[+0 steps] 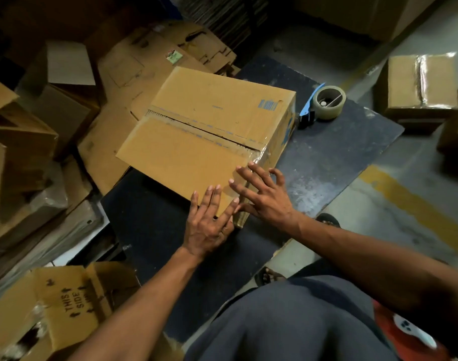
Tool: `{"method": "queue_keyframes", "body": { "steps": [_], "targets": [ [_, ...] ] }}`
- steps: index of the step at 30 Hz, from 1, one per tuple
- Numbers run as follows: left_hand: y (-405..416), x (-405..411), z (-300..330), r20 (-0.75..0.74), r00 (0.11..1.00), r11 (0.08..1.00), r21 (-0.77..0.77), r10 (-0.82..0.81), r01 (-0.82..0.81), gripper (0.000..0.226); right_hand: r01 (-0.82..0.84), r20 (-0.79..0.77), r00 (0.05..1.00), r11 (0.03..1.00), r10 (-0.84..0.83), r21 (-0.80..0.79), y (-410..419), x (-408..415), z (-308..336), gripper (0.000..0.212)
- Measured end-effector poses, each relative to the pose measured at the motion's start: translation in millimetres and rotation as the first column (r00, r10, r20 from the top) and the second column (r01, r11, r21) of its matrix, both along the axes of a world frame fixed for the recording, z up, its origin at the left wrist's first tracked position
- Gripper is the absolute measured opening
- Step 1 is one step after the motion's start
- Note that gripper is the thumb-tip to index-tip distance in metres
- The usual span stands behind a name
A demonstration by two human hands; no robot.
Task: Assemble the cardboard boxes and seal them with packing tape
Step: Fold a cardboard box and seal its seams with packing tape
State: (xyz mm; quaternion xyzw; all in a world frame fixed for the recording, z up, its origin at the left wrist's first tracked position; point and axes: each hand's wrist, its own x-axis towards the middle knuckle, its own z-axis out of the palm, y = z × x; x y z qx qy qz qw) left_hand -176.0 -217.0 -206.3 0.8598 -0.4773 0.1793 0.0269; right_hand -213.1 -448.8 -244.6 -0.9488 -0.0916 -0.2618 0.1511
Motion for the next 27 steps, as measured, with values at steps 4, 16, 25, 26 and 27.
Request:
{"method": "queue_keyframes", "body": {
  "steps": [4, 16, 25, 26, 27],
  "targets": [
    [-11, -11, 10, -0.107, 0.986, 0.987, -0.088, 0.127, -0.137, 0.058, -0.015, -0.106, 0.994, 1.0, 0.015, -0.002, -2, -4, 13, 0.069],
    [-40, 28, 73, -0.519, 0.676, 0.603, -0.335, 0.523, -0.724, 0.036, -0.018, -0.306, 0.952, 1.0, 0.024, 0.021, -60, 108, 108, 0.058],
    [-65, 93, 91, -0.899, -0.091, -0.037, 0.083, 0.428, -0.996, 0.087, 0.127, -0.752, 0.658, 0.991, -0.048, 0.047, -114, 270, 141, 0.053],
    [-64, 98, 90, -0.881, -0.113, -0.029, 0.113, 0.459, -0.993, 0.086, 0.086, -0.749, 0.662, 0.996, -0.028, 0.038, -110, 270, 137, 0.045],
    [-63, 103, 89, -0.862, -0.133, -0.024, 0.139, 0.488, -0.99, 0.085, 0.064, -0.743, 0.669, 0.998, -0.031, 0.016, -108, 269, 133, 0.043]
  ]
}}
